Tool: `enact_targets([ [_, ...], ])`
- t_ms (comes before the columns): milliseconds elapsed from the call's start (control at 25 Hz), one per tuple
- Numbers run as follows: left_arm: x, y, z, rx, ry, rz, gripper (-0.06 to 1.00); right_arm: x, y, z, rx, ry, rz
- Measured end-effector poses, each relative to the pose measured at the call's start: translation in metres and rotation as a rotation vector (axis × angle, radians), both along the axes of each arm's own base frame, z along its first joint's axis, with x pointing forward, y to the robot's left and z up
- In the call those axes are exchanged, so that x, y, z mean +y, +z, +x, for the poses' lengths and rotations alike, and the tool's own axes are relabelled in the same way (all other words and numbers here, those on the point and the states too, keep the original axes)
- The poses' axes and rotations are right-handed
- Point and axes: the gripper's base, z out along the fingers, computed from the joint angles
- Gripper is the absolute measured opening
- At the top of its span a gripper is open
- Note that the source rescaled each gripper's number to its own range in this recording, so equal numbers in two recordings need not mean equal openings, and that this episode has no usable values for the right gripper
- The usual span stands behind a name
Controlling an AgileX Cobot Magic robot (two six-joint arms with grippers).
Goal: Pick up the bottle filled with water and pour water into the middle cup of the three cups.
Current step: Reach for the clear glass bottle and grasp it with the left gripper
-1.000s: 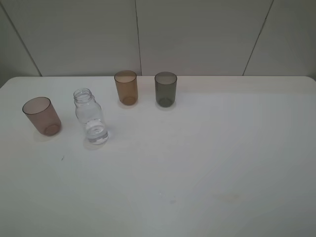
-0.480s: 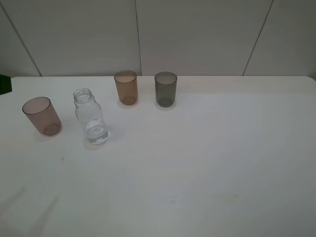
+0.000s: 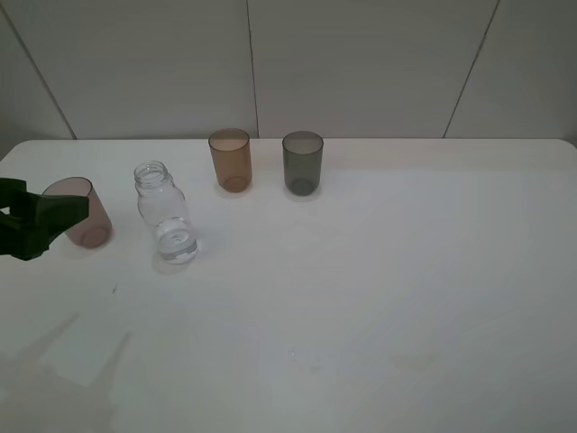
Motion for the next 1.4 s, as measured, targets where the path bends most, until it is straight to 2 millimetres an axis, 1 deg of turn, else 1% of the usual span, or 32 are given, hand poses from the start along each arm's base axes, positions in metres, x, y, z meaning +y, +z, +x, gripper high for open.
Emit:
enact_targets([
  [120,-0.001,-0.013,-0.005,-0.068,0.009,0.015,0.70,0.000,0.000,0.000,0.000,0.000,0.000],
  [200,-0.002,-0.017,-0.004,-0.107,0.028,0.006,0.70,0.000,0.000,0.000,0.000,0.000,0.000],
  [280,-0.006,-0.020,0.000,-0.122,0.032,0.000,0.70,0.000,0.000,0.000,0.000,0.000,0.000],
  [480,-0.018,-0.037,0.013,-0.076,0.030,0.006,0.70,0.000,0.000,0.000,0.000,0.000,0.000],
  [680,-0.036,-0.047,0.024,-0.156,-0.007,-0.045,0.70,0.000,0.000,0.000,0.000,0.000,0.000],
  [840,-0.045,-0.063,0.033,-0.166,-0.005,-0.063,0.70,0.000,0.000,0.000,0.000,0.000,0.000],
  [920,-0.047,-0.073,0.036,-0.155,0.003,-0.056,0.70,0.000,0.000,0.000,0.000,0.000,0.000],
  [1040,-0.045,-0.083,0.036,-0.179,0.031,-0.087,0.70,0.000,0.000,0.000,0.000,0.000,0.000],
  [1240,-0.044,-0.105,0.035,-0.099,0.048,-0.069,0.70,0.000,0.000,0.000,0.000,0.000,0.000],
  [1320,-0.046,-0.110,0.036,-0.078,0.041,-0.056,0.70,0.000,0.000,0.000,0.000,0.000,0.000],
  [1400,-0.048,-0.112,0.039,-0.076,0.037,-0.055,0.70,0.000,0.000,0.000,0.000,0.000,0.000],
])
